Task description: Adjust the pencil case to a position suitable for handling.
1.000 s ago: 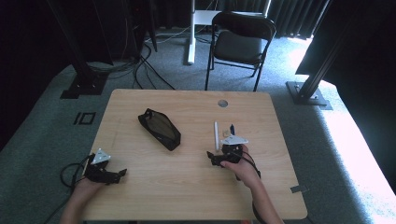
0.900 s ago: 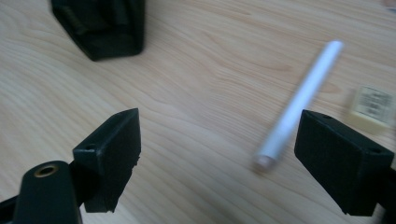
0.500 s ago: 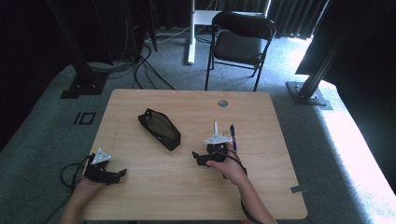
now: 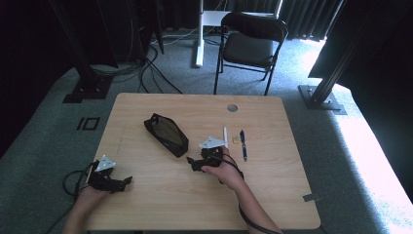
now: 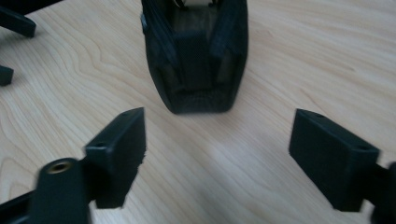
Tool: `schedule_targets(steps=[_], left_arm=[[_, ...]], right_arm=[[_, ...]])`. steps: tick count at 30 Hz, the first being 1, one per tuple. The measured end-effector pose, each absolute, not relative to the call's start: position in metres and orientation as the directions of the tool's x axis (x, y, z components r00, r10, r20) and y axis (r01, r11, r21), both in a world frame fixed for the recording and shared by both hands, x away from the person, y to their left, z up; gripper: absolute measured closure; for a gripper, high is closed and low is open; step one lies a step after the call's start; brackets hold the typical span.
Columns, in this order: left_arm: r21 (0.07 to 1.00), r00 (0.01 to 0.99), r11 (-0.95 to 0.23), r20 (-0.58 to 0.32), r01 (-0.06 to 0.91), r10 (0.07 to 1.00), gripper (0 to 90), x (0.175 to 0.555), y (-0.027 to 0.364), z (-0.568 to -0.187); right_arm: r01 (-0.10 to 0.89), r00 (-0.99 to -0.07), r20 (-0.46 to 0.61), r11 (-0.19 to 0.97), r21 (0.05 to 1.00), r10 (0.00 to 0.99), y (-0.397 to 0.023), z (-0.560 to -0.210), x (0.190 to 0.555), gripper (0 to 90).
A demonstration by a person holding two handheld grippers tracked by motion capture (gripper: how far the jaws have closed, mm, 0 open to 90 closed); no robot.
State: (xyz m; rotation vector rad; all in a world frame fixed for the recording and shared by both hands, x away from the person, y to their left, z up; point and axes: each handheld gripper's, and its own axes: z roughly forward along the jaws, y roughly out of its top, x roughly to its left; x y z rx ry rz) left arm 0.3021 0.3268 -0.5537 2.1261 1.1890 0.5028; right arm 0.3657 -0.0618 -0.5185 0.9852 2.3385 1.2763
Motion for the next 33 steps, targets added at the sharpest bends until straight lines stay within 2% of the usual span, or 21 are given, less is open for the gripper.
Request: schedule_targets(steps=[3, 6, 11, 14, 16, 20, 24, 25, 27, 30, 33], left_arm=[[0.693, 0.517, -0.384, 0.019, 0.610, 0.856, 2.0, 0.302, 0.327, -0.554], [0.693, 0.517, -0.384, 0.019, 0.610, 0.856, 2.0, 0.302, 0.327, -0.554], [0.693, 0.517, -0.384, 0.019, 0.610, 0.856, 2.0, 0.302, 0.327, -0.554], [0.693, 0.517, -0.384, 0.019, 0.610, 0.856, 2.0, 0.302, 0.327, -0.554], [0.693, 0.517, -0.384, 0.019, 0.610, 0.856, 2.0, 0.302, 0.327, -0.554], [0.694, 0.517, -0.383, 0.019, 0.610, 0.856, 2.0, 0.302, 0.327, -0.554], [0.694, 0.517, -0.384, 0.019, 0.610, 0.856, 2.0, 0.302, 0.327, -0.554], [0.693, 0.517, -0.384, 0.019, 0.610, 0.856, 2.0, 0.302, 0.327, -0.554], [0.694, 0.517, -0.384, 0.019, 0.610, 0.856, 2.0, 0.302, 0.327, -0.554], [0.693, 0.517, -0.383, 0.019, 0.610, 0.856, 2.0, 0.302, 0.327, -0.554], [0.693, 0.517, -0.384, 0.019, 0.610, 0.856, 2.0, 0.302, 0.327, -0.554]], right_arm=[[0.413, -0.727, 0.053, 0.374, 0.830, 0.684, -0.055, -0.517, 0.367, 22.8], [0.391, -0.743, 0.034, 0.391, 0.833, 0.669, -0.051, -0.516, 0.370, 33.3], [0.377, -0.755, 0.029, 0.398, 0.836, 0.655, -0.043, -0.514, 0.373, 34.1], [0.361, -0.749, 0.004, 0.403, 0.841, 0.662, -0.039, -0.512, 0.378, 36.8], [0.370, -0.744, 0.014, 0.395, 0.841, 0.668, -0.037, -0.510, 0.381, 41.5], [0.378, -0.738, 0.025, 0.383, 0.843, 0.674, -0.032, -0.508, 0.385, 42.1], [0.377, -0.752, 0.035, 0.386, 0.842, 0.658, -0.027, -0.505, 0.388, 54.2], [0.377, -0.752, 0.035, 0.386, 0.842, 0.658, -0.027, -0.505, 0.388, 54.2], [0.394, -0.750, 0.045, 0.391, 0.832, 0.660, -0.025, -0.506, 0.389, 63.3], [0.410, -0.742, 0.052, 0.392, 0.824, 0.668, -0.027, -0.506, 0.389, 71.9], [0.417, -0.745, 0.057, 0.397, 0.818, 0.665, -0.029, -0.505, 0.387, 72.7]])
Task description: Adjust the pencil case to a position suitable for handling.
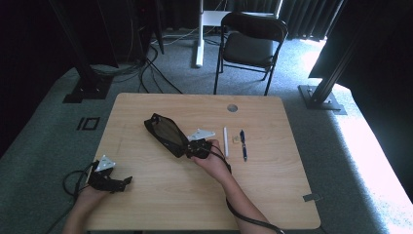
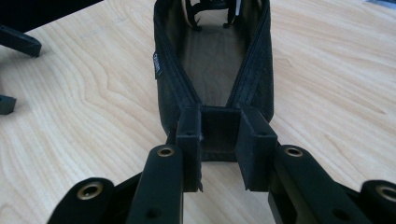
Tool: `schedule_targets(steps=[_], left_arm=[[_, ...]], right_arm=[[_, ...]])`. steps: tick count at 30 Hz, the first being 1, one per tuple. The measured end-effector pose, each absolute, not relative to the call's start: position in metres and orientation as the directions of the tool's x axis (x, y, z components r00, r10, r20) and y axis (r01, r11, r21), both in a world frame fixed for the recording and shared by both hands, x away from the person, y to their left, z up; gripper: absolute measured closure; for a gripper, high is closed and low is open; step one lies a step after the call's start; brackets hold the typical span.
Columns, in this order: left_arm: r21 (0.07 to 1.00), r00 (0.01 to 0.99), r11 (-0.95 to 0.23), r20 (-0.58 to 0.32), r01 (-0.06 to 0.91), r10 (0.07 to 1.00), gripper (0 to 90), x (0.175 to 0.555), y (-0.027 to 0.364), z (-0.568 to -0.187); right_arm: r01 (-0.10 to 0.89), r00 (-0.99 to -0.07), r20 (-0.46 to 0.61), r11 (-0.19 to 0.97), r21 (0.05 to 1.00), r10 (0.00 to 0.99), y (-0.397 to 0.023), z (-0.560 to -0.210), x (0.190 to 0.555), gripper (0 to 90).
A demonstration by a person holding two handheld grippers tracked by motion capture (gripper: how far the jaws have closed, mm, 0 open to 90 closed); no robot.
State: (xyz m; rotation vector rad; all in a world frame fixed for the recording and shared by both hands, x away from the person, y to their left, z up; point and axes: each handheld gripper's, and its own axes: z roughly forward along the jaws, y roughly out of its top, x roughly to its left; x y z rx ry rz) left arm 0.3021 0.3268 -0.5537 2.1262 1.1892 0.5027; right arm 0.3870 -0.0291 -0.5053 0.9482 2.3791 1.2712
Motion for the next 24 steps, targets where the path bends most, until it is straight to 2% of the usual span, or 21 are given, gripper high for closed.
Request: schedule_targets(steps=[24], left_arm=[[0.693, 0.517, -0.384, 0.019, 0.610, 0.856, 2.0, 0.302, 0.327, -0.554]], right_arm=[[0.436, -0.750, 0.086, 0.392, 0.810, 0.656, -0.078, -0.503, 0.358, 72.4]])
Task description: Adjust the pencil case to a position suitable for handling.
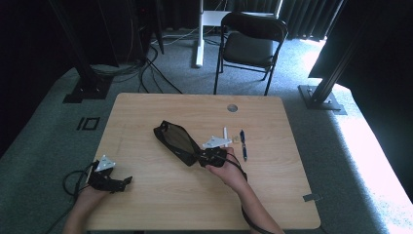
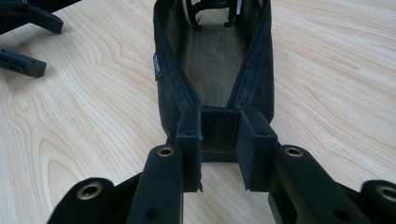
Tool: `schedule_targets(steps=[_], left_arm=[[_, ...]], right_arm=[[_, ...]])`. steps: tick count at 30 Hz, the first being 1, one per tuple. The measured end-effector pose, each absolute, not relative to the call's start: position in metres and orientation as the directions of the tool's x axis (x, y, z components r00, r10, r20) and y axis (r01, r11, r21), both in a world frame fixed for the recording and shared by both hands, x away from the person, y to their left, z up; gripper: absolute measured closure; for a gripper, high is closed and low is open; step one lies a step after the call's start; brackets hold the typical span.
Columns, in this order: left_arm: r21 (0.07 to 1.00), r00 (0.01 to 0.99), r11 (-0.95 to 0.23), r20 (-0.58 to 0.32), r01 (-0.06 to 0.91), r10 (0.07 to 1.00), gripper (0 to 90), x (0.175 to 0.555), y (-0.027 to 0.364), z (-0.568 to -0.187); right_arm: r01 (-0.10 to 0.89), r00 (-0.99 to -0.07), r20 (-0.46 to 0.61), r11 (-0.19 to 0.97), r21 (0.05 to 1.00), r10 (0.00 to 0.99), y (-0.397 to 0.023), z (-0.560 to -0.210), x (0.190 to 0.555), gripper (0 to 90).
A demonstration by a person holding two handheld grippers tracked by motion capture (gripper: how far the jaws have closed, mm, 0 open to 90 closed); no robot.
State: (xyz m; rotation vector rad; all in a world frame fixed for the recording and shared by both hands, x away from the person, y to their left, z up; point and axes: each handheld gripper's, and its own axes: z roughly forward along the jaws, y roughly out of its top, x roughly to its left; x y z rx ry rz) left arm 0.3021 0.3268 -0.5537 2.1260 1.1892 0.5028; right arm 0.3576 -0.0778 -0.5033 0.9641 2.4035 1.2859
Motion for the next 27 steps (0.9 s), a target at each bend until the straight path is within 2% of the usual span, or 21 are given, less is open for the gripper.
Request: schedule_targets(steps=[14, 27], left_arm=[[0.694, 0.517, -0.384, 0.019, 0.610, 0.856, 2.0, 0.302, 0.327, -0.554], [0.694, 0.517, -0.383, 0.019, 0.610, 0.856, 2.0, 0.302, 0.327, -0.554]], right_arm=[[0.449, -0.755, 0.097, 0.404, 0.797, 0.649, -0.108, -0.500, 0.335, 72.4], [0.480, -0.732, 0.108, 0.397, 0.782, 0.673, -0.160, -0.506, 0.309, 72.4]])
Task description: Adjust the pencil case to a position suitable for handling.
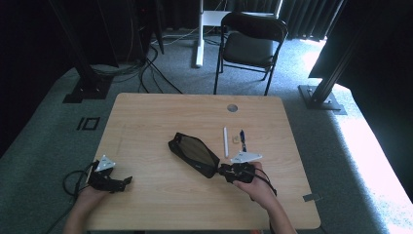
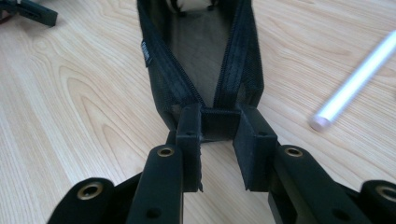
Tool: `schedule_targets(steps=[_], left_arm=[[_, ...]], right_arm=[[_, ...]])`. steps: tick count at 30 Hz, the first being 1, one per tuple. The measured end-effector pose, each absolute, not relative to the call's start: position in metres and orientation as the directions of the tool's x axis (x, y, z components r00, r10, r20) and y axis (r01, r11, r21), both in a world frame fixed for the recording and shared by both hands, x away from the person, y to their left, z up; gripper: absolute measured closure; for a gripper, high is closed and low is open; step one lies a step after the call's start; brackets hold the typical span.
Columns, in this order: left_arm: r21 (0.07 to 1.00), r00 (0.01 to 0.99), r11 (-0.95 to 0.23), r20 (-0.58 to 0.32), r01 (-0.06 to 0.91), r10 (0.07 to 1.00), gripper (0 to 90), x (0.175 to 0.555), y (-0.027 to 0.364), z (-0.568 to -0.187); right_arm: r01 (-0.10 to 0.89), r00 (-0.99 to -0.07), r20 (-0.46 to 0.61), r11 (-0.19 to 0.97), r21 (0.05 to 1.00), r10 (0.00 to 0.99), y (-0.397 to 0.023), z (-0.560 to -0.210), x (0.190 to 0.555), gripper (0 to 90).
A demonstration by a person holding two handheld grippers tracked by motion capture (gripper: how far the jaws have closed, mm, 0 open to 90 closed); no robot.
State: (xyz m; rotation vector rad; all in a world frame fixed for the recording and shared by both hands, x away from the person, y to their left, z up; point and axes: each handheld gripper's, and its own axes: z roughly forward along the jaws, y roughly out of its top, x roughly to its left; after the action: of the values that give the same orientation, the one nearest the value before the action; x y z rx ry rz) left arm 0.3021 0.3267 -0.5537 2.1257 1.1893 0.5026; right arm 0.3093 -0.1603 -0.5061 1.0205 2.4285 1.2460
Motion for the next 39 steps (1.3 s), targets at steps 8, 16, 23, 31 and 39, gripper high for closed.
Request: schedule_targets(steps=[8, 16, 23, 31, 39], left_arm=[[0.693, 0.517, -0.383, 0.019, 0.610, 0.856, 2.0, 0.302, 0.327, -0.554], [0.694, 0.517, -0.383, 0.018, 0.610, 0.856, 2.0, 0.302, 0.327, -0.554], [0.693, 0.517, -0.383, 0.019, 0.610, 0.856, 2.0, 0.302, 0.327, -0.554], [0.693, 0.517, -0.384, 0.019, 0.610, 0.856, 2.0, 0.302, 0.327, -0.554], [0.693, 0.518, -0.384, 0.019, 0.610, 0.855, 2.0, 0.302, 0.327, -0.554]], right_arm=[[0.485, -0.727, 0.100, 0.406, 0.774, 0.679, -0.181, -0.503, 0.297, 72.6], [0.508, -0.708, 0.110, 0.395, 0.766, 0.698, -0.207, -0.504, 0.287, 72.5], [0.506, -0.697, 0.095, 0.394, 0.767, 0.711, -0.228, -0.500, 0.279, 72.6], [0.520, -0.688, 0.089, 0.403, 0.753, 0.720, -0.248, -0.501, 0.268, 72.5], [0.546, -0.656, 0.097, 0.382, 0.746, 0.748, -0.266, -0.505, 0.255, 72.5]])
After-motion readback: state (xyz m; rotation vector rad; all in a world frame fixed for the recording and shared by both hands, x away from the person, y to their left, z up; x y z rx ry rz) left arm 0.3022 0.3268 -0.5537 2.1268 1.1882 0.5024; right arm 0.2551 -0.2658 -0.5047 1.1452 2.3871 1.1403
